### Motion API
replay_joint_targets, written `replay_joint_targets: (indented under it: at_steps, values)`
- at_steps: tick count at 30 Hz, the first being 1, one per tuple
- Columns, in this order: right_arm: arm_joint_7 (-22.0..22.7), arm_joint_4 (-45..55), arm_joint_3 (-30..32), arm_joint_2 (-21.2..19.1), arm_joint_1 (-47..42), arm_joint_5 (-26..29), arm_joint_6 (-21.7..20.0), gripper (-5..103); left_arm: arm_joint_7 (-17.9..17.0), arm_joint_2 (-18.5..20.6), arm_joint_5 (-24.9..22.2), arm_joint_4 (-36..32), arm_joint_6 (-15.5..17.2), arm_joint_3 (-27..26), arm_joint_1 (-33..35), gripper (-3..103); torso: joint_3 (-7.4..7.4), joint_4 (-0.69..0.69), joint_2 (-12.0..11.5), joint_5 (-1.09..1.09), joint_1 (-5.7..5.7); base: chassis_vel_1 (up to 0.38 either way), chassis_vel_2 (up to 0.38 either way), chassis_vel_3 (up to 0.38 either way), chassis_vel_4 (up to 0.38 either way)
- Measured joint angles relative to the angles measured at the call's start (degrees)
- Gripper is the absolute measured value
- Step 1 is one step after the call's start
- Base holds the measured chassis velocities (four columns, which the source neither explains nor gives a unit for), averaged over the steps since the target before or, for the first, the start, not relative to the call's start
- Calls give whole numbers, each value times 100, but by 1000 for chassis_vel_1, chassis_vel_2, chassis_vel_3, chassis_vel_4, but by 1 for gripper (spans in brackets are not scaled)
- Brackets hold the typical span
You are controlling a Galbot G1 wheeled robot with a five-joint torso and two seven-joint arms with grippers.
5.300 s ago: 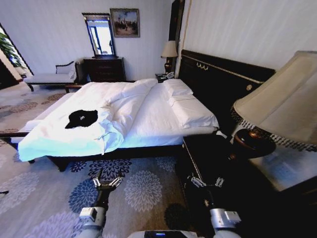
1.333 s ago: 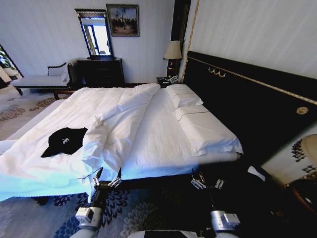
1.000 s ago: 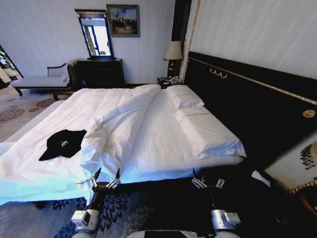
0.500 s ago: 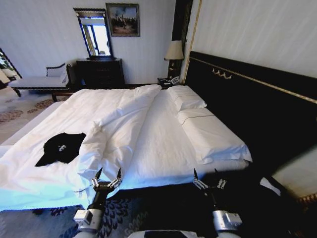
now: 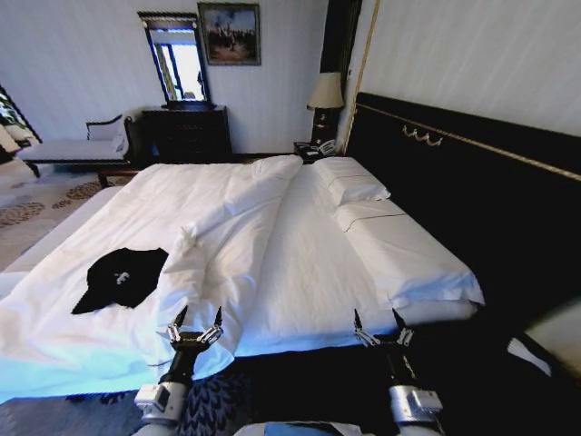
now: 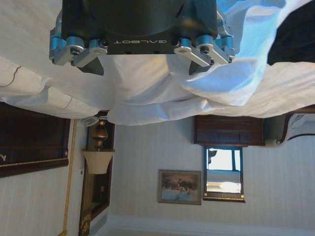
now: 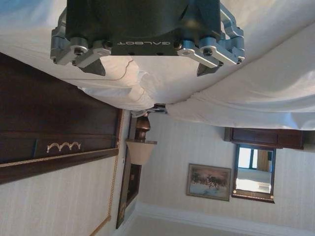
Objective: Fold the clothes on the bed.
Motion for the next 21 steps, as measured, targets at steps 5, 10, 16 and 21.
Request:
replay_joint_targets:
  at_steps: [5, 10, 16, 21]
  values:
    - [0, 24, -6, 0, -6, -29, -6, 100, 20, 5, -1, -44, -19, 6, 11, 99, 0, 0, 0, 0, 0, 68, 122, -75, -122]
    - [-2, 36, -19, 0, -12, -48, -9, 100, 23, 13, -16, -137, -41, 15, 27, 99, 0, 0, 0, 0, 0, 100, 133, -92, -128]
    - [-9, 50, -29, 0, -15, -63, -11, 100, 70, 27, -23, -296, -89, 23, 46, 99, 0, 0, 0, 0, 0, 92, 151, -87, -141]
    - [-11, 53, -38, 0, -17, -73, -11, 100, 80, 42, -34, -302, -128, -37, 65, 99, 0, 0, 1, 0, 0, 86, 137, -93, -147]
